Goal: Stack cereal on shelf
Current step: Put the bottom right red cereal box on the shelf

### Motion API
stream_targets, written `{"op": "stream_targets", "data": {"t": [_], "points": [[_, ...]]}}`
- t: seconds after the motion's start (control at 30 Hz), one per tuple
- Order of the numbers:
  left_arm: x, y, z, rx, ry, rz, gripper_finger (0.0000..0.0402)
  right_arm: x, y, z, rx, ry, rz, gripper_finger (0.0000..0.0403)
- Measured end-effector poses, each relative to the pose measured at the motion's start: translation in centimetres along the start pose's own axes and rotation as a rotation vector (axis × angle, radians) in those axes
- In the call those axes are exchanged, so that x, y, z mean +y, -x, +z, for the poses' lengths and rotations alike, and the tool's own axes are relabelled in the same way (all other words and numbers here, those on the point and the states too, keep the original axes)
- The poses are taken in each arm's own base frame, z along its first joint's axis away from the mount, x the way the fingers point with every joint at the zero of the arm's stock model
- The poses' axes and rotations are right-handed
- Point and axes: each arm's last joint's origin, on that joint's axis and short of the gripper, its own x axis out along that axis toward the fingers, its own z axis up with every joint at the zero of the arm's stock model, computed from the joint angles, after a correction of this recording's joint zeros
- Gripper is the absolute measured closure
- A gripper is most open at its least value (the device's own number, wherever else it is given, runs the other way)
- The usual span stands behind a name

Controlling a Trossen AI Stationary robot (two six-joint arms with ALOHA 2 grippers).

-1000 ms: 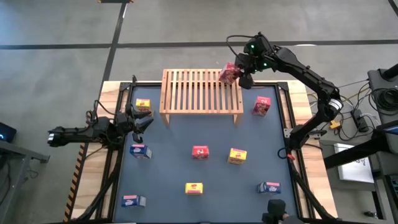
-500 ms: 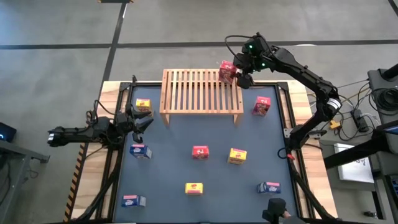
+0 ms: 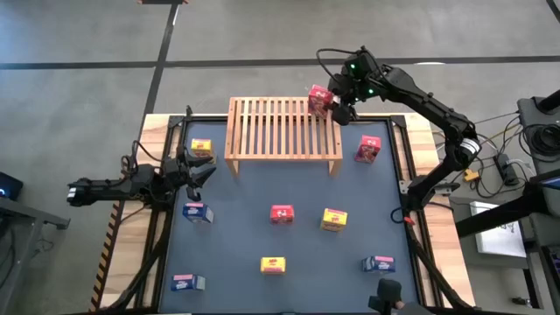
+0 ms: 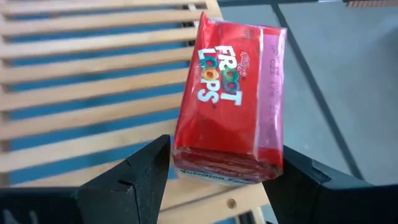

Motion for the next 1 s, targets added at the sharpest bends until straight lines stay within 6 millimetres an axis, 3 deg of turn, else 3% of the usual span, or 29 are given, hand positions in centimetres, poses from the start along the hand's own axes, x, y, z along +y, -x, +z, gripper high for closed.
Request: {"op": "stream_targets", "data": {"t": [0.23, 0.57, 1.0], "points": [[0.0, 0.0, 0.0, 0.000, 0.000, 0.000, 0.0242, -0.1, -1.3, -0.3, -0.077, -0.031, 0.015, 0.0181], [0.0, 0.0, 0.0, 0.000, 0.000, 0.000, 0.0242, -0.2, -3.9, -2.8, -0.146, -0.043, -0.033, 0.0181], [0.0, 0.0, 0.0, 0.000, 0.000, 0.000, 0.0242, -0.6, -1.9, -6.4, -0.443, -0.081, -0.003, 0.0181]]}}
